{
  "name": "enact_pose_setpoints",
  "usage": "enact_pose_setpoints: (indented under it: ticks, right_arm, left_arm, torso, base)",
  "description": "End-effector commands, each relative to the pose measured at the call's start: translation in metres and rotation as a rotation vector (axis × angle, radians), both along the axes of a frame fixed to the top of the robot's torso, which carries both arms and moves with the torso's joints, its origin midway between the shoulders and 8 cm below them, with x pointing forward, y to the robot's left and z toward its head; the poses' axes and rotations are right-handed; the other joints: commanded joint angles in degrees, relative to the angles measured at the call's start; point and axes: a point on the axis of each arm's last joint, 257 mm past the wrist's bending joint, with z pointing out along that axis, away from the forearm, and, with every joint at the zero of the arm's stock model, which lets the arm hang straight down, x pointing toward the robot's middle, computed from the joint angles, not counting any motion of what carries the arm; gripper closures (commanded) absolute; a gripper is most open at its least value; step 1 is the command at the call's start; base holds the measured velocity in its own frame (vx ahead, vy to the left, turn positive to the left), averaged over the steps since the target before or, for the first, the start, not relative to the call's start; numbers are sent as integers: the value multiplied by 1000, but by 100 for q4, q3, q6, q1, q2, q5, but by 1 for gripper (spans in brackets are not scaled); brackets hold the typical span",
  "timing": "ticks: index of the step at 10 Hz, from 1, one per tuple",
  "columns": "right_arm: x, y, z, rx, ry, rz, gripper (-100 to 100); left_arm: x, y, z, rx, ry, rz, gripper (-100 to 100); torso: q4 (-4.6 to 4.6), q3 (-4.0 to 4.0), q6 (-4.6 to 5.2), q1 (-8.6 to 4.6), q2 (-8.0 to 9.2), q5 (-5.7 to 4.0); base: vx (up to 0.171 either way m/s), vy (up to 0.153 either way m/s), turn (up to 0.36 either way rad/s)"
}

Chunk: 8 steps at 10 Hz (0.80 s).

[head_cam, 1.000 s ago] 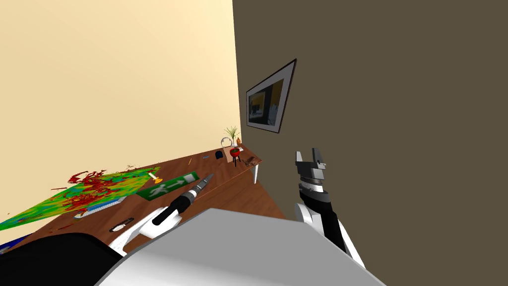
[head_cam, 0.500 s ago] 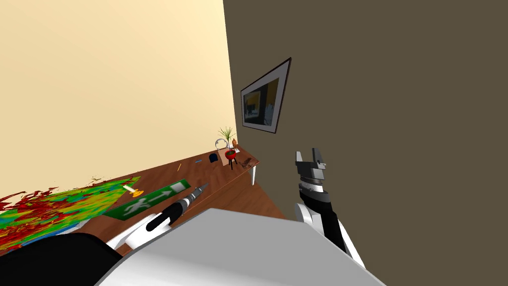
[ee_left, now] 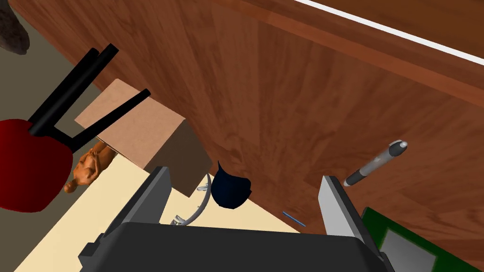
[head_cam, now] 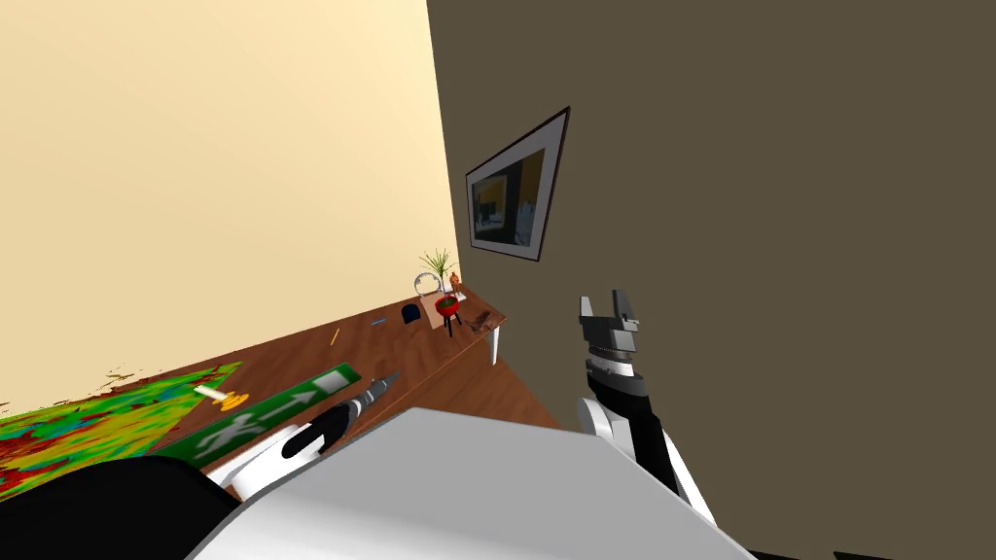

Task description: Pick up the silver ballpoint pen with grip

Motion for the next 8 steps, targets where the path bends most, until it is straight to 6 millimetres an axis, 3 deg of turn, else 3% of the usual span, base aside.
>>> enact_pose_setpoints:
  ticks: [1,6,7,8]
  right_arm:
    - [0,0,0,0,0,0,0]
    - [0,0,0,0,0,0,0]
    - [0,0,0,0,0,0,0]
    - [0,0,0,0,0,0,0]
  left_arm:
    - [-28,16,-19,21,87,27,-100]
    - [-109,61,-51,97,323,103,-100]
    - [-109,61,-51,97,323,103,-100]
    - [-134,74,-57,121,390,128,-100]
  torso:
    - [0,0,0,0,0,0]
    - [-1,-2,-2,9,-2,1]
    - [-1,-4,-1,8,-7,2]
    - [-1,-2,-3,0,-3,1]
  base:
    - [66,34,-208]
    - [65,52,-156]
    - [46,34,-40]
    - [49,31,-145]
